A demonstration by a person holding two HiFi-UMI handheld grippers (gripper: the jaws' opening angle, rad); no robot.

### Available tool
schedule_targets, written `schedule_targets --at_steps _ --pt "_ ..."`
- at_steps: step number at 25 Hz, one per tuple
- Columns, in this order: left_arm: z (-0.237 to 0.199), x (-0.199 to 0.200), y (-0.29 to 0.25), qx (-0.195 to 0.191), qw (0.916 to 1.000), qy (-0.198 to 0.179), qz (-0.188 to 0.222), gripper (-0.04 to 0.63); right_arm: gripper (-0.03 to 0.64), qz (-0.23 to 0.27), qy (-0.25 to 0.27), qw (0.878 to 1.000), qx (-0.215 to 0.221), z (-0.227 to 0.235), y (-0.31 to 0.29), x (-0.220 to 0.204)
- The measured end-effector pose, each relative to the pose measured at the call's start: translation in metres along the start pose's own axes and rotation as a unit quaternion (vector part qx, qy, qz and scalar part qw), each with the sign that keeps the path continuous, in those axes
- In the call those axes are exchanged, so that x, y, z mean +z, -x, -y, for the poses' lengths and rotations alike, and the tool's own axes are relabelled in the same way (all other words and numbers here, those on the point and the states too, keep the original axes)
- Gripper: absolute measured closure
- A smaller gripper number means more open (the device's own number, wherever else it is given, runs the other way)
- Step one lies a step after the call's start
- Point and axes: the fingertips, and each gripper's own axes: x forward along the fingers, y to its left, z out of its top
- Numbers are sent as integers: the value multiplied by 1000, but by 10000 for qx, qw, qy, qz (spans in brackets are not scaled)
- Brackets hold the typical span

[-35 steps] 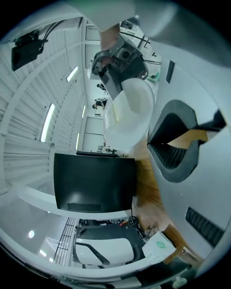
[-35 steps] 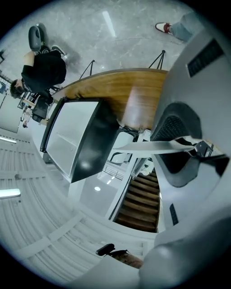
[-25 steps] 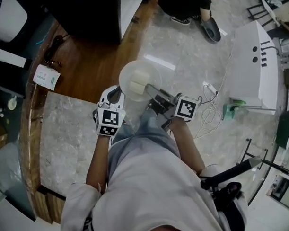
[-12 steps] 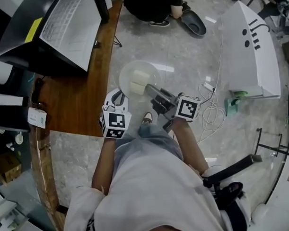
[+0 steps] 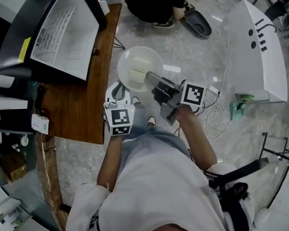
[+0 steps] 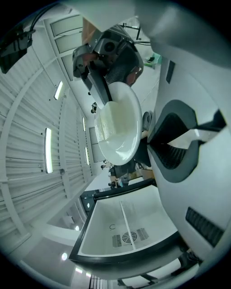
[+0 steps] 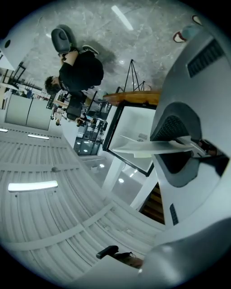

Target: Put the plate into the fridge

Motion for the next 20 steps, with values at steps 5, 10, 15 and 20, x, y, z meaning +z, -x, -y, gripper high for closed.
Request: schedule_targets --at_steps 5,10,15,20 --pt "-38 10 -38 507 9979 338 203 577 583 -360 -326 9986 193 19 -46 31" --pt "-105 20 -94 959 9936 567 204 577 583 -862 -311 9954 281 42 -132 71" --pt "-183 30 -138 1516 9837 936 263 577 584 -1331 -326 9894 470 52 -222 105" --pt "-261 27 -165 1865 9750 1199 173 577 584 -1886 -290 9790 715 49 -321 118"
